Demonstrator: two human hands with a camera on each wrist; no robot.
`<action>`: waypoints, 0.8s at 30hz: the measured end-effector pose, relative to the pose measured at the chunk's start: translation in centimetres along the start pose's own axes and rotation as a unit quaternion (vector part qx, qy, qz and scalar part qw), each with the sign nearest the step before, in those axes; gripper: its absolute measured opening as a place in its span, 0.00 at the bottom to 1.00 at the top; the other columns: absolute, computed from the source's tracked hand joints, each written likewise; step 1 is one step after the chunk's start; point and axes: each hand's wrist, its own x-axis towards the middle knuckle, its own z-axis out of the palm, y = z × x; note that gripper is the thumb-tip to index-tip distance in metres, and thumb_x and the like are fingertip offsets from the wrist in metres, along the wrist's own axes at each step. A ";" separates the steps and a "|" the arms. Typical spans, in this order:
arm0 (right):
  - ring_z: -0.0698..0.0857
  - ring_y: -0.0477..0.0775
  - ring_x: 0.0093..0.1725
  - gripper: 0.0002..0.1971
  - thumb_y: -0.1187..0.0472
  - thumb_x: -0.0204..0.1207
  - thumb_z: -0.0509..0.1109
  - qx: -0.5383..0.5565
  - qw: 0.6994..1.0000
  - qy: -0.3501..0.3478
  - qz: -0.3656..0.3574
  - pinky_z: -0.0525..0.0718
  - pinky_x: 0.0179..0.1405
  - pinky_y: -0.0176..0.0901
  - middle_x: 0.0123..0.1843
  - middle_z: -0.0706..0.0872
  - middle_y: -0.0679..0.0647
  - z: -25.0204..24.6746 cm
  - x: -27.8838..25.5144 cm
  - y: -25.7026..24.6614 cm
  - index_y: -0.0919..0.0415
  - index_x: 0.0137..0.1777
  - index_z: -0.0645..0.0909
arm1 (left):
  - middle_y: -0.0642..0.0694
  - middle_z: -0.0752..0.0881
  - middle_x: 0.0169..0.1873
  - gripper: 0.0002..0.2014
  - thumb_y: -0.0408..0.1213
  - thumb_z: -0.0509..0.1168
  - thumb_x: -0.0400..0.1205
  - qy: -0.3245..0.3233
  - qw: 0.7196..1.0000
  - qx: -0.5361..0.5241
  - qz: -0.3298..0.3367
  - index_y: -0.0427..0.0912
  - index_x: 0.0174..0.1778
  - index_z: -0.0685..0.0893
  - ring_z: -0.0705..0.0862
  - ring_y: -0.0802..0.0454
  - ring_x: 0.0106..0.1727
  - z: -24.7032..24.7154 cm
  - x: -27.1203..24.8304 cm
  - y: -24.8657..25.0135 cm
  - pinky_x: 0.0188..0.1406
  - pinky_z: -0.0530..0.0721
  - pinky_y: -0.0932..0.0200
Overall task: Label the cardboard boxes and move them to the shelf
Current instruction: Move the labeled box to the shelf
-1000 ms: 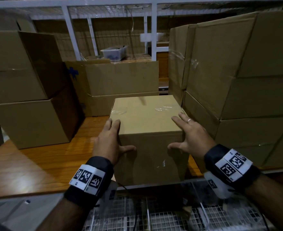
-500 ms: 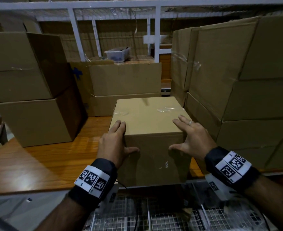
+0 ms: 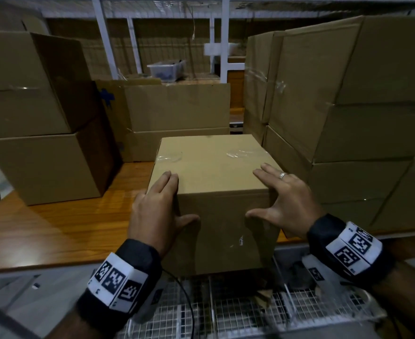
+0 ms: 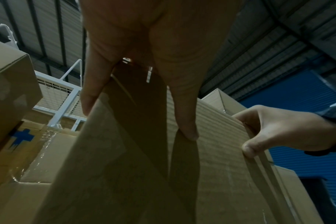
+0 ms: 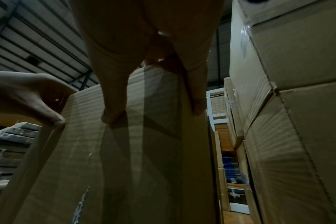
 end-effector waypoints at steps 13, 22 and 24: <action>0.76 0.63 0.71 0.50 0.38 0.55 0.82 0.049 0.996 0.027 -0.064 0.75 0.70 0.63 0.79 0.71 0.55 -4.4 -7.2 0.7 0.54 0.78 0.71 | 0.49 0.69 0.78 0.45 0.57 0.75 0.66 0.013 0.998 0.054 -0.023 0.48 0.79 0.68 0.75 0.44 0.72 -4.8 -8.0 6.0 0.69 0.73 0.45; 0.77 0.62 0.70 0.51 0.30 0.55 0.71 0.058 0.993 0.031 -0.094 0.76 0.69 0.65 0.78 0.72 0.56 -9.9 -16.4 5.2 0.55 0.78 0.71 | 0.45 0.74 0.74 0.45 0.55 0.78 0.62 0.016 0.996 0.074 -0.044 0.45 0.76 0.73 0.81 0.38 0.64 -6.4 -16.4 15.5 0.59 0.79 0.39; 0.77 0.62 0.71 0.51 0.30 0.55 0.71 0.056 0.994 0.029 -0.091 0.76 0.69 0.65 0.78 0.72 0.55 -10.8 -18.6 6.4 0.55 0.78 0.71 | 0.48 0.71 0.77 0.46 0.57 0.76 0.64 0.002 0.996 0.079 -0.046 0.48 0.78 0.70 0.79 0.41 0.67 -6.5 -17.9 17.5 0.62 0.78 0.41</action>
